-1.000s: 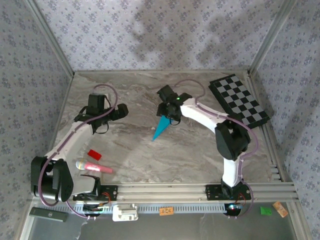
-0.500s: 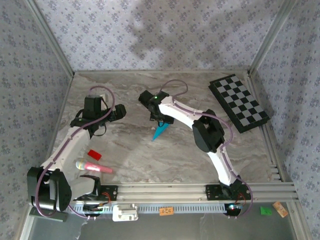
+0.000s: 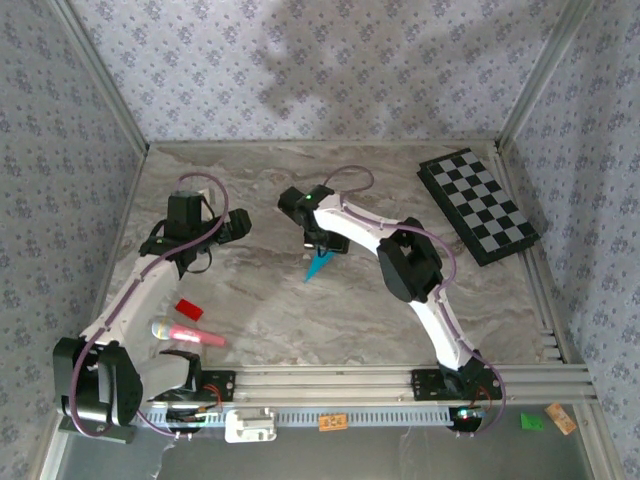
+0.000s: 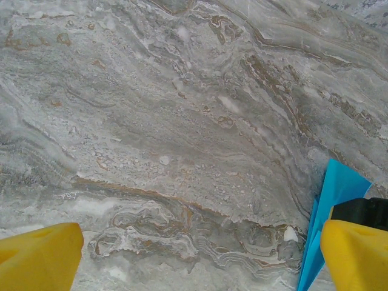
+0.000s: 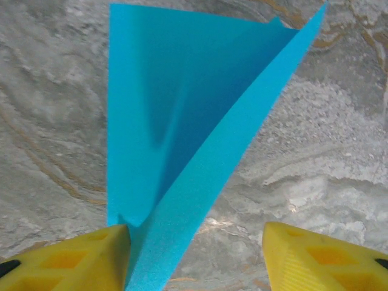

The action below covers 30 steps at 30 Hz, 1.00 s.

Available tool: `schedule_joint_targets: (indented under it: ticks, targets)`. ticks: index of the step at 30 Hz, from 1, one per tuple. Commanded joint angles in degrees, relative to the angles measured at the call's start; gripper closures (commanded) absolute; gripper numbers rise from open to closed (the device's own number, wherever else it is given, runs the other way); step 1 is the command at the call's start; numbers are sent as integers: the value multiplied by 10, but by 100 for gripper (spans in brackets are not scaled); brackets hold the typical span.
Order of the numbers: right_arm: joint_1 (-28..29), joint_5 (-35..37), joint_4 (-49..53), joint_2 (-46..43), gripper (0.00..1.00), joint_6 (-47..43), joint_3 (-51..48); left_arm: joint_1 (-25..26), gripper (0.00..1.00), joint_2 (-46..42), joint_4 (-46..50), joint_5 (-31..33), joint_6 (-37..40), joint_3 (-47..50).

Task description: Fold a paper plane with a square sheet of paper (pick it up from the middle)

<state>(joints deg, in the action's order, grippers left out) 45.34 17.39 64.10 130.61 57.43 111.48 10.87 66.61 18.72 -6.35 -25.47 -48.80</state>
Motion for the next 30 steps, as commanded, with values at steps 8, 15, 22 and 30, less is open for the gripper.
schedule_joint_targets:
  ticks: [8,15,22,30]
  targets:
    - [-6,27,21,-40,55,42,-27,-3,0,-7,4,5,7,5]
    - [-12,21,7,-39,66,46,-38,-3,0,-4,4,5,7,5]
    - [-19,7,-6,-36,71,46,-45,-3,0,-2,4,6,7,5]
    - [-20,27,-24,-61,85,37,-60,-3,0,0,4,8,7,5]
